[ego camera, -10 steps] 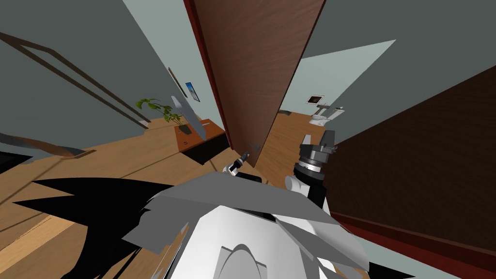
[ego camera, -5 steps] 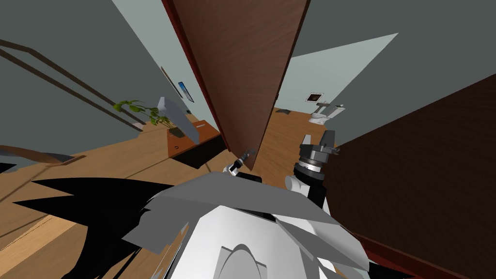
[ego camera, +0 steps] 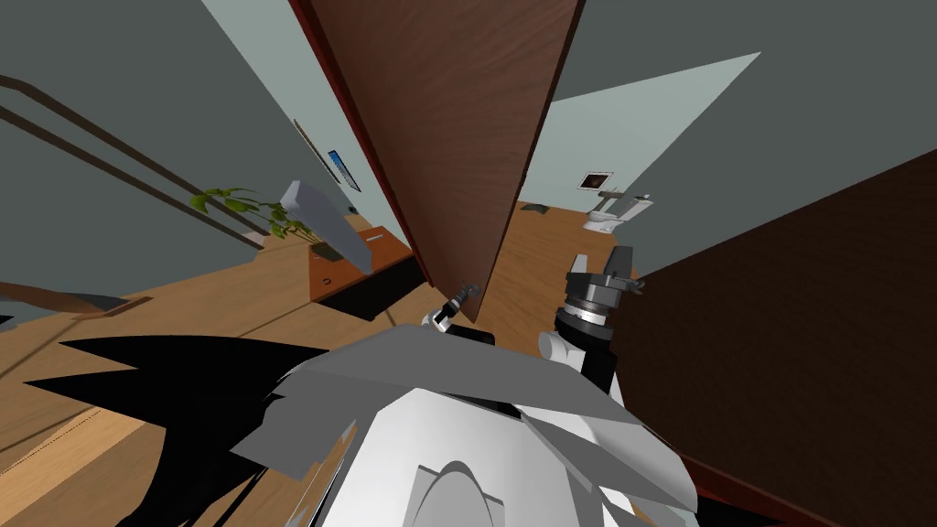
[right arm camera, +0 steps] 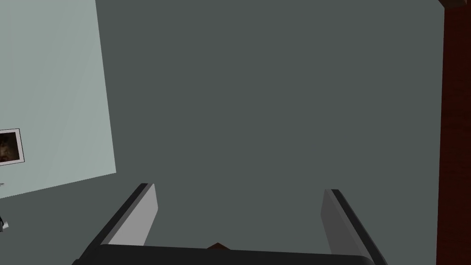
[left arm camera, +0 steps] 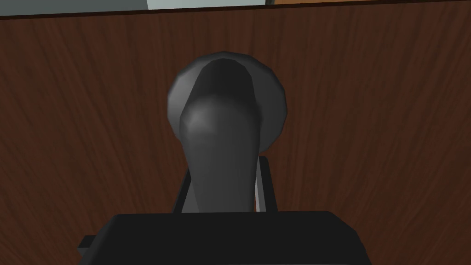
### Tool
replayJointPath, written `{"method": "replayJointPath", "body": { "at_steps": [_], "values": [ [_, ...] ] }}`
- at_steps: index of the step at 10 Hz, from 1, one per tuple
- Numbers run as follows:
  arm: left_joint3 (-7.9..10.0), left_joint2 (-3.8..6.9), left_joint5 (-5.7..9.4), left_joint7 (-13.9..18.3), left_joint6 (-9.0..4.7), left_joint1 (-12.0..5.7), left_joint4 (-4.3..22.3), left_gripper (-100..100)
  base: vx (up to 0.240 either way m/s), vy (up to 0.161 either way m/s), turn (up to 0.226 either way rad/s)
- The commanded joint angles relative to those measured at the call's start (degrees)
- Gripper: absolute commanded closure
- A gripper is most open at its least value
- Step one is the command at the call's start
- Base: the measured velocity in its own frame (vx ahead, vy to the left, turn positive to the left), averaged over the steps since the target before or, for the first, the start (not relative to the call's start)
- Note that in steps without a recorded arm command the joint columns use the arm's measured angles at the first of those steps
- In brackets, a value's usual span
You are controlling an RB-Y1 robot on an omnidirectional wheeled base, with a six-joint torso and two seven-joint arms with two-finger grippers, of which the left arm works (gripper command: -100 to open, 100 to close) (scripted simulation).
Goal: Push the door open
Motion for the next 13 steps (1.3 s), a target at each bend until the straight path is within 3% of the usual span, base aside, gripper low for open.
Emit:
{"method": "replayJointPath", "body": {
  "at_steps": [1, 5, 11, 13],
  "values": [
    [-0.07, 0.02, -0.01, 0.0, -0.13, 0.28, 0.1, 100, 0.000, 0.000, 0.000],
    [0.87, 0.10, 0.35, -0.4, 0.02, -0.06, 0.2, 100, 0.050, -0.037, 0.015],
    [4.98, 0.32, 1.97, -2.3, 0.14, -0.42, 1.1, 100, 0.158, -0.140, 0.040],
    [5.51, 0.32, 2.18, -2.6, 0.15, -0.47, 1.2, 100, 0.114, -0.108, 0.037]
  ]
}}
